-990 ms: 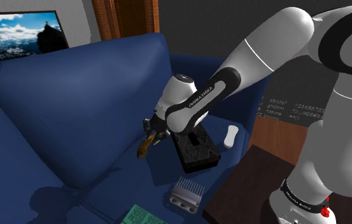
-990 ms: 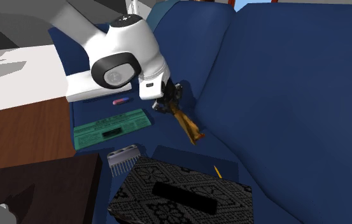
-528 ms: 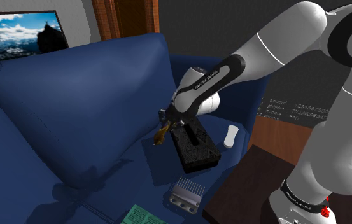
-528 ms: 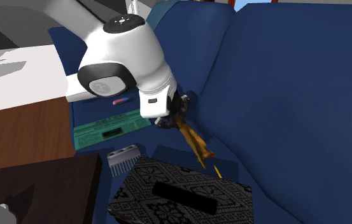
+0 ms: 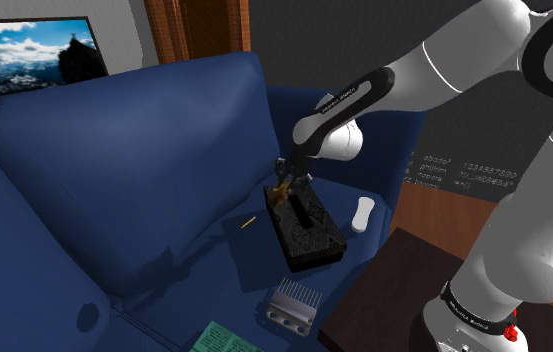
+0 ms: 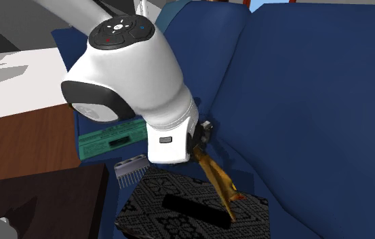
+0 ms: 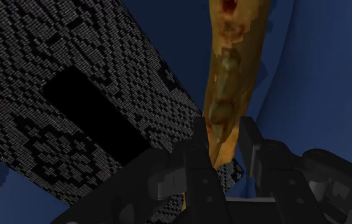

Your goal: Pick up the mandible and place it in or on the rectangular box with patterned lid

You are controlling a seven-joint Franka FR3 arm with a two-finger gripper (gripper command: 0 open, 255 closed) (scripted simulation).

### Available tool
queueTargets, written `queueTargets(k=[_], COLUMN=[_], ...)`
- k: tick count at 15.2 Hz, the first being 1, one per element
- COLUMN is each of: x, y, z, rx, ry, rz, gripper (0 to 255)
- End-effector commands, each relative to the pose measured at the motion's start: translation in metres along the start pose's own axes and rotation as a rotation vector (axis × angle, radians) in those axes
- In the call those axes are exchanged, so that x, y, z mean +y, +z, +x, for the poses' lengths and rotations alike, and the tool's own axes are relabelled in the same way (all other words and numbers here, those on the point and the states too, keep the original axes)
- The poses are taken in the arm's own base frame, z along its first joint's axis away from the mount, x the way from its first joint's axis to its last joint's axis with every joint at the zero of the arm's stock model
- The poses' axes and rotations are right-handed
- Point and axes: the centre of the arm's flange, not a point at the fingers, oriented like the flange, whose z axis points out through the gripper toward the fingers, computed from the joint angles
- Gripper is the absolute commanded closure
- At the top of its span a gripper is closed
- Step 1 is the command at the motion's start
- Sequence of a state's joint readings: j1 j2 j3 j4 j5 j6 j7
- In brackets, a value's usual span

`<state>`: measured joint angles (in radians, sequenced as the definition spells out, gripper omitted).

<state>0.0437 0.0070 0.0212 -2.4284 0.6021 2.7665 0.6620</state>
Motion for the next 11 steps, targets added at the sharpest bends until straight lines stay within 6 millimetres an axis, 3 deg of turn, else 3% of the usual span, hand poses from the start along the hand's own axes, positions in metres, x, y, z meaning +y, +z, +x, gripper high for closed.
queueTargets(k=[1, 3, 11], x=[0.014, 0.025, 0.043], y=[-0.008, -0.016, 0.022], z=[0.022, 0.045, 0.047], rx=[-0.001, -0.001, -0.001], ry=[-0.003, -0.003, -0.003], rz=[0.001, 0.001, 0.001], gripper=[255, 255, 255])
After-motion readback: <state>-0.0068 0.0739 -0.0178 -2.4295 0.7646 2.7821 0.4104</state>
